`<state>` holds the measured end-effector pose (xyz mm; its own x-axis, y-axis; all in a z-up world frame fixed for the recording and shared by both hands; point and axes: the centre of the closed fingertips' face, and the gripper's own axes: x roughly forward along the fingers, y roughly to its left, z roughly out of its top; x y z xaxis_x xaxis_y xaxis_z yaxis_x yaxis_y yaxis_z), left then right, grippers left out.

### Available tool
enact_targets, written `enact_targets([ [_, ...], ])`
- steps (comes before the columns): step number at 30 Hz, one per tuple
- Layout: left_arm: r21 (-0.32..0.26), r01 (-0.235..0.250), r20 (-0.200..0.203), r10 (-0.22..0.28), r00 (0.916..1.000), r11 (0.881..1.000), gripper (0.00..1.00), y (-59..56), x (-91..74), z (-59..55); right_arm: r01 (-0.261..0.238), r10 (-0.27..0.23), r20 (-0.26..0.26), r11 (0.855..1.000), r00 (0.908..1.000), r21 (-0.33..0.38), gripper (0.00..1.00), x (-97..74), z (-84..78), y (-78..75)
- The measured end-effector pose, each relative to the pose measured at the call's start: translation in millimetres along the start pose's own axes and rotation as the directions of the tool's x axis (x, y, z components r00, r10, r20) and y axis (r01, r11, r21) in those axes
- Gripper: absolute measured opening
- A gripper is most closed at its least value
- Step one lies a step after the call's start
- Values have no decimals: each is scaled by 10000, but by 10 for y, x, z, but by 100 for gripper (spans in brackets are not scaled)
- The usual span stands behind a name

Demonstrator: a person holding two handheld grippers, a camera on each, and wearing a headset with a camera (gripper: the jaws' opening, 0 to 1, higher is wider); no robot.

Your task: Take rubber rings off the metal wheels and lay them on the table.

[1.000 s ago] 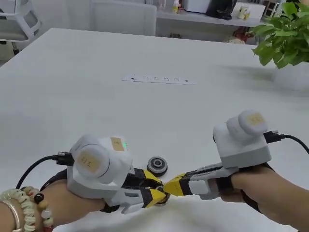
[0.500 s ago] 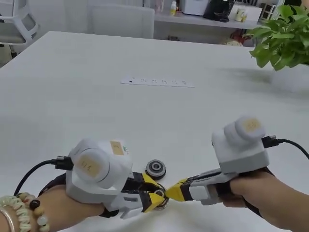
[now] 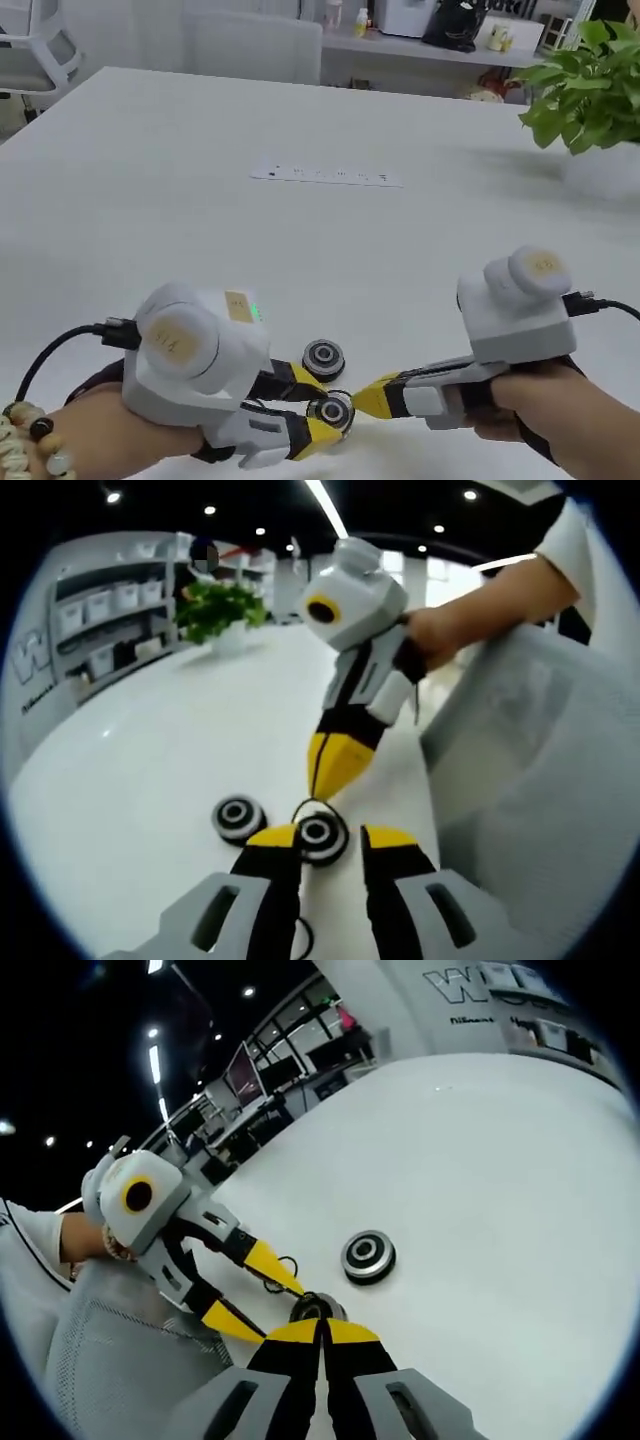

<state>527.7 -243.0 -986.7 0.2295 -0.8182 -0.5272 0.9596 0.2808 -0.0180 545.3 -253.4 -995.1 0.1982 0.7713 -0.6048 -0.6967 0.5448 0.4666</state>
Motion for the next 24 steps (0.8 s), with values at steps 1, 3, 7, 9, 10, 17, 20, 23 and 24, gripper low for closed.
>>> enact_targets([
  [1, 12, 128, -51, -128, 9999, 9999, 25, -19, -13, 10, 120, -120, -26, 9999, 9999, -39, 0, -12, 0, -14],
  [3, 92, 179, -6, -179, 9998, 9998, 27, -30, -37, 36, 237, -237, -37, 9996, 9997, -126, 0, -29, 5, -19],
  [7, 46, 195, 142, -195, 9997, 9998, 36, -15, -122, 121, 193, -193, 260, 9998, 9995, -4, 0, -85, 70, -1],
  [9, 9, 167, 159, -167, 9997, 9999, 34, -1, -150, 147, 458, -454, 390, 9989, 9982, -81, 0, -115, 106, -45],
  [10, 83, 127, 137, -128, 9998, 9999, 34, 8, -159, 156, 729, -721, 372, 9971, 9967, -205, 0, -137, 112, -93],
  [17, -134, 223, 514, -216, 9984, 9997, 43, 22, -230, 310, 964, -983, 1258, 9951, 9872, 210, 0, -317, 262, -163],
  [20, 156, 298, 397, -304, 9987, 9994, 45, -1, -250, 339, 1114, -1147, 1554, 9933, 9812, 301, 0, -383, 305, -211],
  [23, 356, 355, 279, -365, 9989, 9987, 50, -12, -289, 368, 1170, -1237, 1994, 9921, 9721, 449, 0, -456, 393, -210],
  [24, 423, 423, 265, -434, 9987, 9982, 51, -20, -318, 395, 1172, -1247, 2097, 9919, 9698, 481, 0, -474, 414, -207],
])
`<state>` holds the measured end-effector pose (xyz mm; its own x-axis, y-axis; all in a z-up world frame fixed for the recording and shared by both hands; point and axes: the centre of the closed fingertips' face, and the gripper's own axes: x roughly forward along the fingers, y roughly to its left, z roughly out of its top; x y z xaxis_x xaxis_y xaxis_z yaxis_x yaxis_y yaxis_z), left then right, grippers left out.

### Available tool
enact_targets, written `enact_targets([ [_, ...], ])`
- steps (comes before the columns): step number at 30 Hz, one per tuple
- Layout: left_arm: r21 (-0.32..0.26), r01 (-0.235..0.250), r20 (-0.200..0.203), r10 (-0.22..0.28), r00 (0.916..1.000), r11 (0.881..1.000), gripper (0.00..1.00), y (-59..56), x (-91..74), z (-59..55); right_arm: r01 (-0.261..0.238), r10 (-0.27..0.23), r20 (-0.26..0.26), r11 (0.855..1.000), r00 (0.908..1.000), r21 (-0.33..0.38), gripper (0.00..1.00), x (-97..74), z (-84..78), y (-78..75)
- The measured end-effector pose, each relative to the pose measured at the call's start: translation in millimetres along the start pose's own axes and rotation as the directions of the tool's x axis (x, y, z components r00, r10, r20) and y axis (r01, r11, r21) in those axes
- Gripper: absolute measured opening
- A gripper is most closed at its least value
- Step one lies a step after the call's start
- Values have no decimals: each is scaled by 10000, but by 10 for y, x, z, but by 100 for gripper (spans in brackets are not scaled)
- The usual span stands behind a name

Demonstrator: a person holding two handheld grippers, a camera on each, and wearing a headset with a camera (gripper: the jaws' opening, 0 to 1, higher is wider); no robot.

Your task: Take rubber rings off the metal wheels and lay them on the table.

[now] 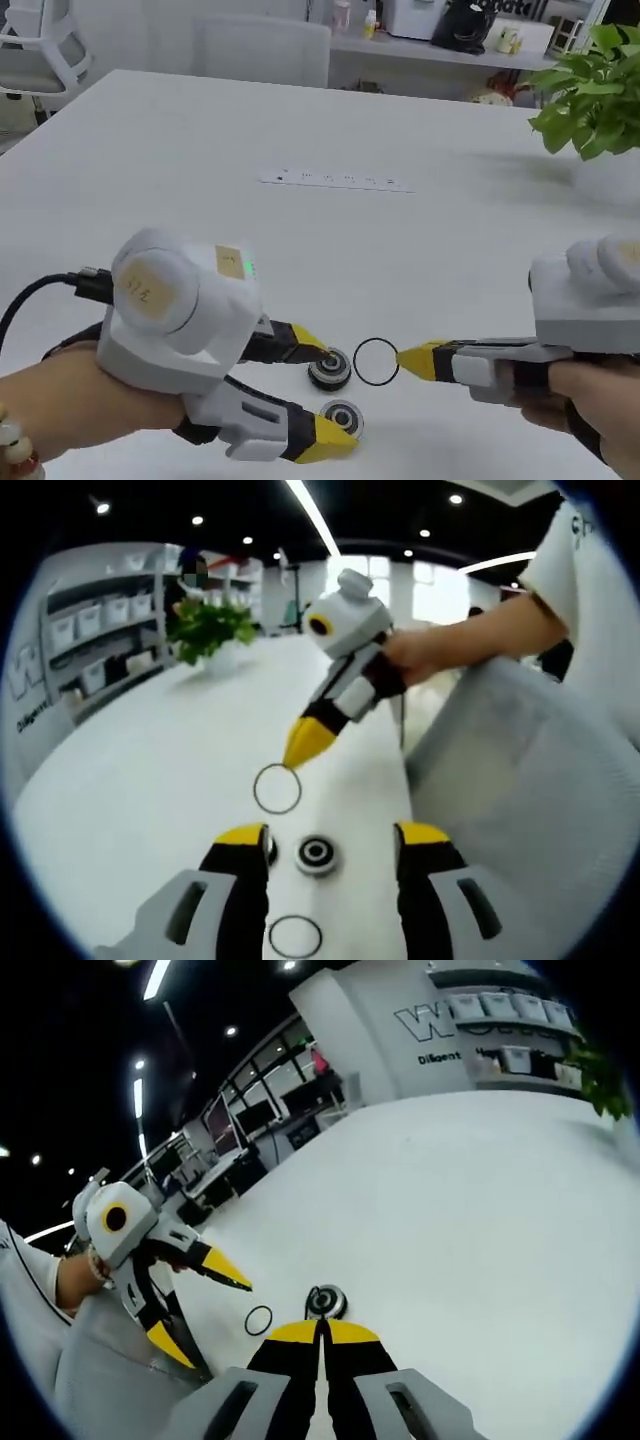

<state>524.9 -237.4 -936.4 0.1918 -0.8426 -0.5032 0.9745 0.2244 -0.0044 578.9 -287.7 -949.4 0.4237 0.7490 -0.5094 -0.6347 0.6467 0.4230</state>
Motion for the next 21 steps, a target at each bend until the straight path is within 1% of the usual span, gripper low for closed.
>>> enact_targets([
  [2, 31, 89, 44, -90, 10000, 10000, 52, -17, -64, 56, -57, 52, 300, 9999, 9995, 150, 0, -29, 67, -8],
  [4, 173, 77, 74, -78, 9999, 9998, 52, -31, -135, 106, -70, 57, 563, 9997, 9984, 229, 0, -56, 122, 7],
  [6, 394, -74, 0, 74, 10000, 9992, 53, -23, -205, 124, -130, 109, 754, 9995, 9971, 275, 0, -77, 156, 17],
  [7, 592, -289, -63, 293, 9995, 9978, 54, -4, -263, 137, -199, 174, 817, 9994, 9965, 300, 0, -83, 164, 30],
  [9, 735, -674, 153, 664, 9977, 9950, 54, 22, -358, 192, -261, 232, 903, 9992, 9956, 313, 0, -94, 175, 43],
  [12, 560, -894, 469, 868, 9951, 9944, 56, 15, -493, 242, -382, 350, 1054, 9989, 9938, 280, 0, -112, 203, 73],
  [13, 523, -963, 525, 936, 9942, 9940, 56, 13, -533, 245, -540, 509, 1154, 9983, 9920, 239, 0, -123, 225, 107],
  [15, 410, -1228, 639, 1200, 9907, 9916, 57, 26, -634, 230, -635, 616, 1281, 9979, 9898, 105, 0, -138, 258, 145],
  [16, 270, -1420, 634, 1401, 9881, 9895, 57, 45, -692, 200, -683, 685, 1409, 9976, 9876, -64, 0, -148, 293, 175],
  [18, -9, -1815, 515, 1813, 9821, 9834, 57, 84, -794, 122, -822, 838, 1608, 9965, 9834, -167, 0, -169, 349, 219],
  [20, -64, -2036, 465, 2037, 9779, 9790, 58, 97, -875, 64, -891, 911, 1769, 9958, 9800, -192, 0, -184, 392, 246],
  [21, -151, -2221, 430, 2225, 9740, 9749, 58, 112, -937, 19, -915, 937, 1832, 9956, 9786, -205, 0, -192, 409, 254],
])
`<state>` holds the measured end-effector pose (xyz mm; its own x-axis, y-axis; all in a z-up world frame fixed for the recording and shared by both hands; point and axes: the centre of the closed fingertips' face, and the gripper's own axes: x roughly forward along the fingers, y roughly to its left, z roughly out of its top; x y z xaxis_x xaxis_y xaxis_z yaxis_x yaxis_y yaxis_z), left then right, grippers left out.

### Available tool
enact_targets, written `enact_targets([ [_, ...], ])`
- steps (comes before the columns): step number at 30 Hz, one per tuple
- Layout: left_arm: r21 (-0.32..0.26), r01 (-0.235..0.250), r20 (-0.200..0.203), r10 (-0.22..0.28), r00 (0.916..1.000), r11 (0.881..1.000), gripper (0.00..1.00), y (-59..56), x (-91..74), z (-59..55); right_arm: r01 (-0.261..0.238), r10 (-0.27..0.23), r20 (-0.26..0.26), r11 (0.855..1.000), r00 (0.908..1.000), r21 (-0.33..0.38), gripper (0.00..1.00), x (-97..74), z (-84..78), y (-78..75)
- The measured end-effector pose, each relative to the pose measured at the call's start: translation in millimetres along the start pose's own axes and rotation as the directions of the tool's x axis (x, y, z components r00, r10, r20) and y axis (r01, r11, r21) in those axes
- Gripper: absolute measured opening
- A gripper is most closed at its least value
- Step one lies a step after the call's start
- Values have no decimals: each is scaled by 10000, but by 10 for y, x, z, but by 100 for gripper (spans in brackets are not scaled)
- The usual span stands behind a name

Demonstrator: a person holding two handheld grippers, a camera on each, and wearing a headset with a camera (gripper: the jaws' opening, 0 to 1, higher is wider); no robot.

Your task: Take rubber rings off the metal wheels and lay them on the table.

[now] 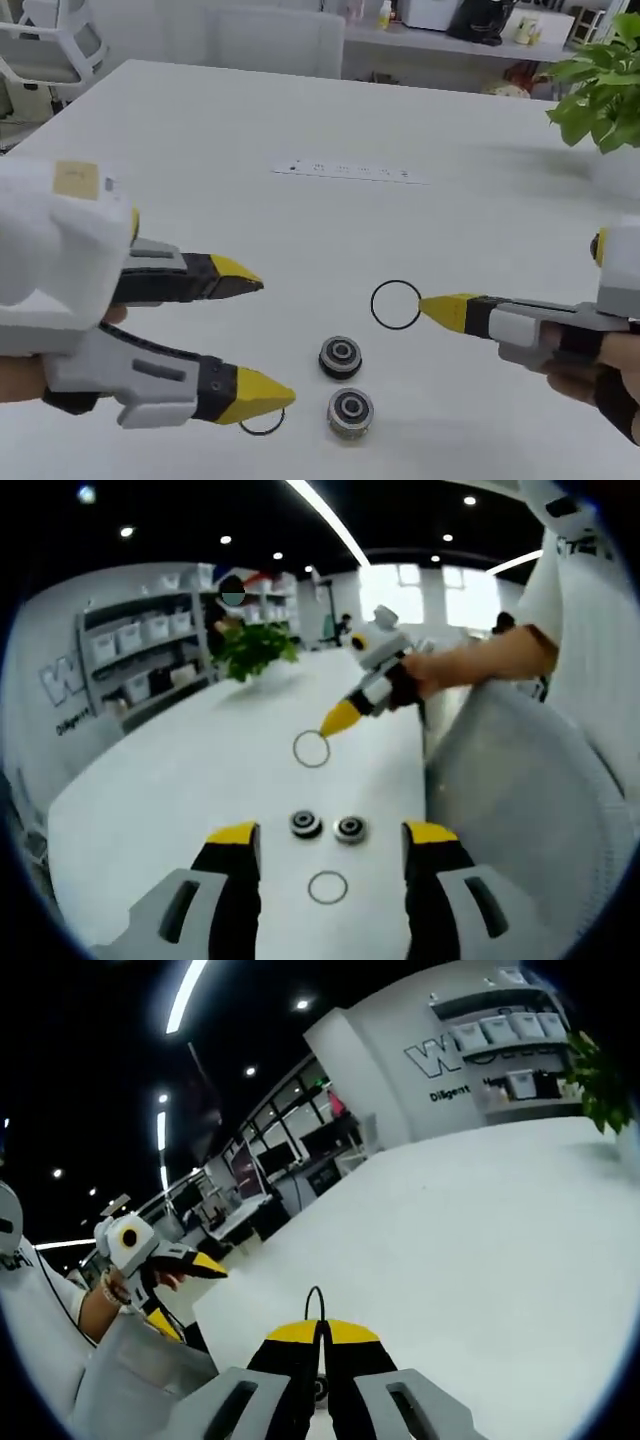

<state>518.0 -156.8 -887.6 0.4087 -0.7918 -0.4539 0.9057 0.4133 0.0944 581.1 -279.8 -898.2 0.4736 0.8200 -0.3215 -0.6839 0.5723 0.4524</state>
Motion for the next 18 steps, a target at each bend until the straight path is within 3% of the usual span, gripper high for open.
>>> enact_targets([
  [3, -319, -458, -49, 456, 9989, 9984, 59, 72, -133, -93, -106, 107, 223, 9999, 9997, -41, 0, -6, 58, 36],
  [9, -984, -1211, 236, 1240, 9920, 9877, 62, 170, -348, -211, -379, 384, 477, 9992, 9981, -117, 0, 16, 132, 126],
  [13, -1633, -1516, 283, 1583, 9870, 9749, 65, 203, -457, -342, -664, 667, 429, 9978, 9969, -70, 0, 74, 126, 209],
  [18, -1897, -1881, 58, 1927, 9812, 9636, 68, 205, -549, -504, -972, 975, 202, 9951, 9950, -153, 0, 144, 85, 314],
])
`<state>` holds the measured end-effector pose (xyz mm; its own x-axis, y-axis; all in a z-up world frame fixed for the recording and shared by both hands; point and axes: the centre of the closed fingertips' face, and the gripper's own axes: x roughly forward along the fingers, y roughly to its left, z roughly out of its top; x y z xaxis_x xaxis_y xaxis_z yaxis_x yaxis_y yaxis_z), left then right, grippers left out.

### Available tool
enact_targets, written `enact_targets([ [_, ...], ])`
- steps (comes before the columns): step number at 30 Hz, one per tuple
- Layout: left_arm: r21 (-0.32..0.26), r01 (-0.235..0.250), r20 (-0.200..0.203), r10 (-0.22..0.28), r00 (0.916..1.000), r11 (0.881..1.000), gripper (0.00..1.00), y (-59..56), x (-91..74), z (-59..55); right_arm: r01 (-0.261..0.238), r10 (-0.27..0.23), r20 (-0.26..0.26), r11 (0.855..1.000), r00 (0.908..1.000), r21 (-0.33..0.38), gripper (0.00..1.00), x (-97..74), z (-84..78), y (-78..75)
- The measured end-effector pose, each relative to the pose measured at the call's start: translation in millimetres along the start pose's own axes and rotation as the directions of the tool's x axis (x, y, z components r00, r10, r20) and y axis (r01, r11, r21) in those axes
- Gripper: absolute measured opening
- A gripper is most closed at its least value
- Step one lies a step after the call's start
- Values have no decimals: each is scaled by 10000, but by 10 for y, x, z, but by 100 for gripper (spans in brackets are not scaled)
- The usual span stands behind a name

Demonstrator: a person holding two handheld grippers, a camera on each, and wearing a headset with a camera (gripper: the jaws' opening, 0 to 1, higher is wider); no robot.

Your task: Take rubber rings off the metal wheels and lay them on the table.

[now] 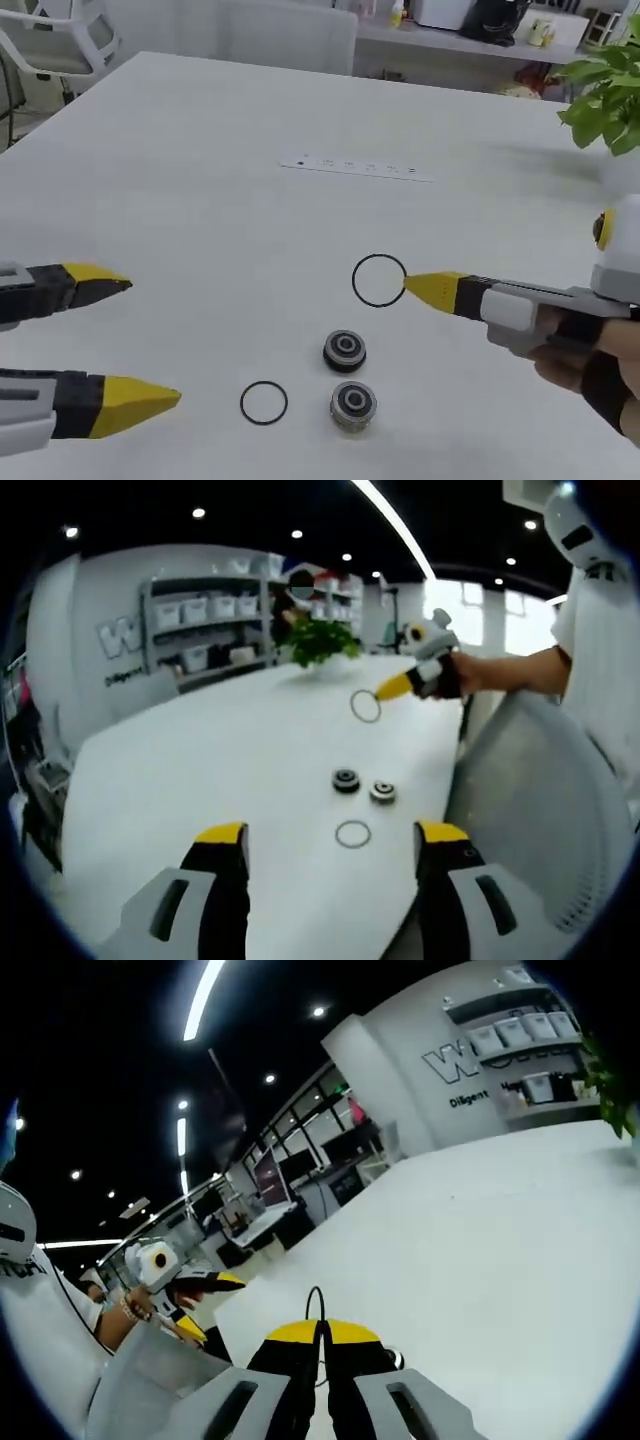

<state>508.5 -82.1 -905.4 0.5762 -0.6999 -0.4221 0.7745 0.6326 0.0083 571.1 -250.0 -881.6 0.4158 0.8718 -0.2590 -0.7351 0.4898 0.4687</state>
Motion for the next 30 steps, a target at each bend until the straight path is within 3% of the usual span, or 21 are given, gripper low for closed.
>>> enact_targets([
  [7, -316, -90, 64, 92, 9999, 9995, 68, -66, 9, -106, -481, 475, -352, 9987, 9982, -149, 0, 110, -71, 147],
  [20, -552, -153, 70, 157, 9999, 9984, 68, -141, 37, -178, -1002, 941, -1059, 9935, 9899, -532, 0, 233, -220, 324],
  [30, -698, -231, 116, 240, 9996, 9973, 68, -153, 52, -197, -1410, 1224, -1814, 9856, 9758, -938, 0, 405, -392, 492],
])
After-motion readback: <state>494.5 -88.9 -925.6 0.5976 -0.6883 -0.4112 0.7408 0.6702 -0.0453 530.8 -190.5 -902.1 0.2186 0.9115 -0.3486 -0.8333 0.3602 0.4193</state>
